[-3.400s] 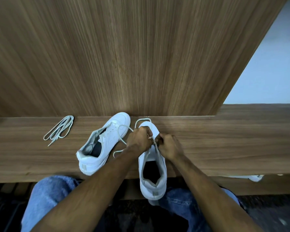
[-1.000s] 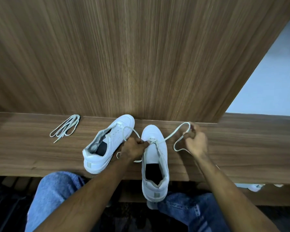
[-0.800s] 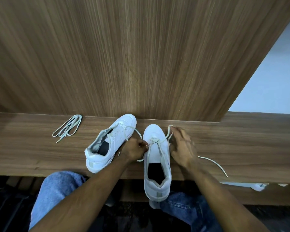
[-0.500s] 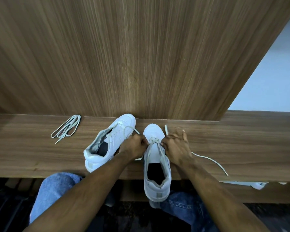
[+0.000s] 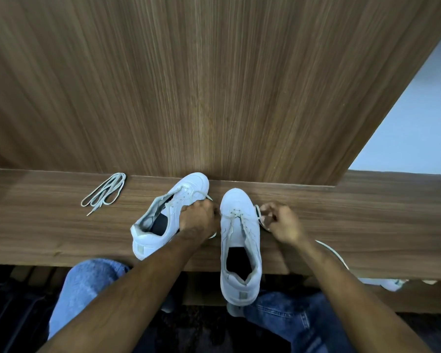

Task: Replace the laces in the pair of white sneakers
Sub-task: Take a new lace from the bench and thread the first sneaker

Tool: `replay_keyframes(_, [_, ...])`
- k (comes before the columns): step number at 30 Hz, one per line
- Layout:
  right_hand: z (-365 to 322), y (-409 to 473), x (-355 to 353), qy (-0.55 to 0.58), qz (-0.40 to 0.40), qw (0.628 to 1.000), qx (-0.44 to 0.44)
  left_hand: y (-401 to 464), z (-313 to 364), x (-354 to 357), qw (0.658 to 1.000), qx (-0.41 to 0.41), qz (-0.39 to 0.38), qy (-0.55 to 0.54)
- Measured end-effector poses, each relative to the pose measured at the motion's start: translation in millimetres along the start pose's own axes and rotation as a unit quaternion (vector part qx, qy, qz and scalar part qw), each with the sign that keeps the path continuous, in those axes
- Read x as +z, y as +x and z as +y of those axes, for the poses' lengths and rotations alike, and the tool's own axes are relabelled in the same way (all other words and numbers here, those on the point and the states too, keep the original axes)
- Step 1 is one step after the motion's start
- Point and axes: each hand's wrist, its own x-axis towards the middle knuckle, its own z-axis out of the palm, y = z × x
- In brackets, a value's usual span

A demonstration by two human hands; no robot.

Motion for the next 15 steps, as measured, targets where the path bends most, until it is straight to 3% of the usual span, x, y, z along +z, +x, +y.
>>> replay_keyframes(2, [-14, -5, -19, 0.221, -0.013, 0.975, 0.034, -6, 8, -5, 0.995, 0.021, 0.062, -0.079])
replay_keyframes(4, [-32, -8, -38, 0.340, -0.011, 0.939, 0.047, -11, 22, -11, 0.973, 0.055, 0.052, -0.216])
replay_keyframes(7, [-62, -9, -57, 0.423, 0.012, 0.905, 0.055, -17, 51, -18, 0.912, 0.102, -0.037, -0.395])
replay_keyframes(10, [-90, -11, -61, 0.493, 0.025, 0.868, 0.057, -28, 81, -33, 0.833, 0.079, -0.117, -0.535])
replay_keyframes(12, [-101, -12, -58, 0.507, 0.035, 0.859, 0.059, -31, 91, -38, 0.788, 0.058, -0.169, -0.589])
replay_keyframes(15, [-101, -12, -61, 0.503, 0.062, 0.860, 0.066, -33, 84, -42, 0.747, 0.049, -0.243, -0.617])
